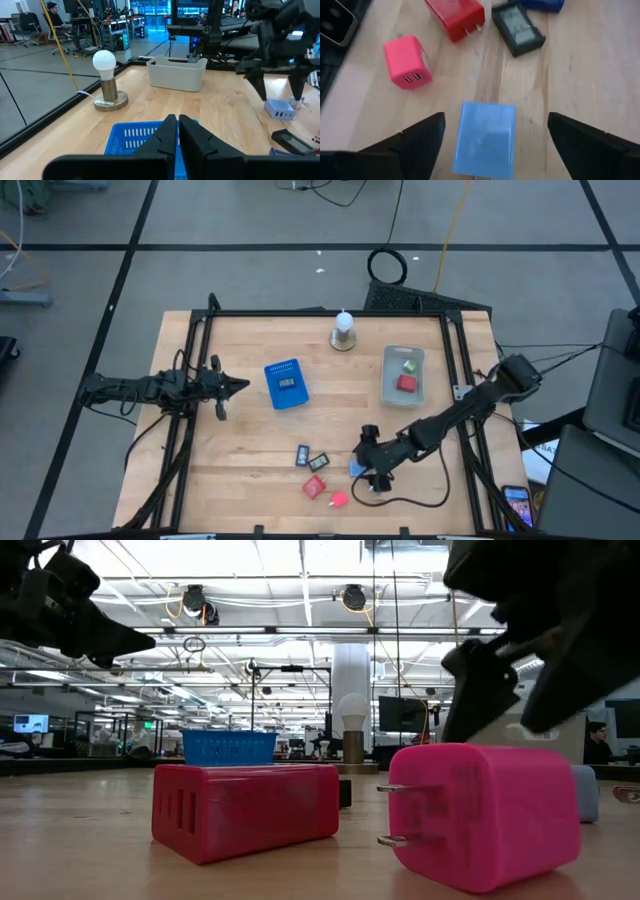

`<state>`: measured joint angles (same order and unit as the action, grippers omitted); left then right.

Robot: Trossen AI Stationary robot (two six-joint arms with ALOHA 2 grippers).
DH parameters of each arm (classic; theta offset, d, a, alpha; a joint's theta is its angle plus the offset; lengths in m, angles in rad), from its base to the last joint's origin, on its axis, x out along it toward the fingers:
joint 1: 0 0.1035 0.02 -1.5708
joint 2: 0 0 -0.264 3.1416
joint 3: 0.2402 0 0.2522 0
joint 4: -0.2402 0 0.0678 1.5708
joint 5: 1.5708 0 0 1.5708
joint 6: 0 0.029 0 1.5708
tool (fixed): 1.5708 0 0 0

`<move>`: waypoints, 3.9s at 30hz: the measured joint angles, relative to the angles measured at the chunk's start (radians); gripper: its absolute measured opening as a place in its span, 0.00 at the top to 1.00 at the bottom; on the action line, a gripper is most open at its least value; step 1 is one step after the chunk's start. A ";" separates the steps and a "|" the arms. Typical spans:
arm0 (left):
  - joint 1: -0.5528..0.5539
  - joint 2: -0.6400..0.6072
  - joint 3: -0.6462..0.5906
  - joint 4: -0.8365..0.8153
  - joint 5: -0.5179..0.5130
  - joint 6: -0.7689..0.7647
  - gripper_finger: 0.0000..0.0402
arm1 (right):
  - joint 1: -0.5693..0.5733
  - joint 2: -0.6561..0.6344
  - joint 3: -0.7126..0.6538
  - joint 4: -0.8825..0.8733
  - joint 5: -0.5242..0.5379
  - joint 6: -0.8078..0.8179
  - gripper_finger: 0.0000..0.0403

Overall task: Pick & Place Office items
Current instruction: Put the light blue charger adapter into the gray bin

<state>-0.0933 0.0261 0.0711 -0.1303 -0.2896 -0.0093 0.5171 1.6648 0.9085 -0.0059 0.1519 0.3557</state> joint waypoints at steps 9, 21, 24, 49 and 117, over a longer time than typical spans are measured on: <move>0.000 0.000 0.000 0.000 0.000 0.000 0.94 | -0.001 0.086 0.000 0.002 -0.024 -0.029 0.13; 0.000 0.000 0.000 0.000 -0.003 0.005 0.94 | -0.049 0.098 0.000 0.002 -0.076 -0.059 0.40; 0.000 0.000 0.000 0.000 -0.008 0.005 0.94 | -0.053 0.098 0.000 0.012 -0.075 -0.055 0.50; 0.000 0.000 -0.002 0.045 -0.129 0.035 0.94 | -0.255 -0.206 -0.001 0.118 0.097 -0.269 0.50; 0.000 0.000 0.000 0.288 -0.061 0.006 0.94 | -0.600 -0.321 0.025 0.087 -0.155 -0.445 0.50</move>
<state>-0.0933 0.0261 0.0711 0.1578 -0.3509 -0.0038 -0.0831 1.3435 0.9333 0.0814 -0.0029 -0.0892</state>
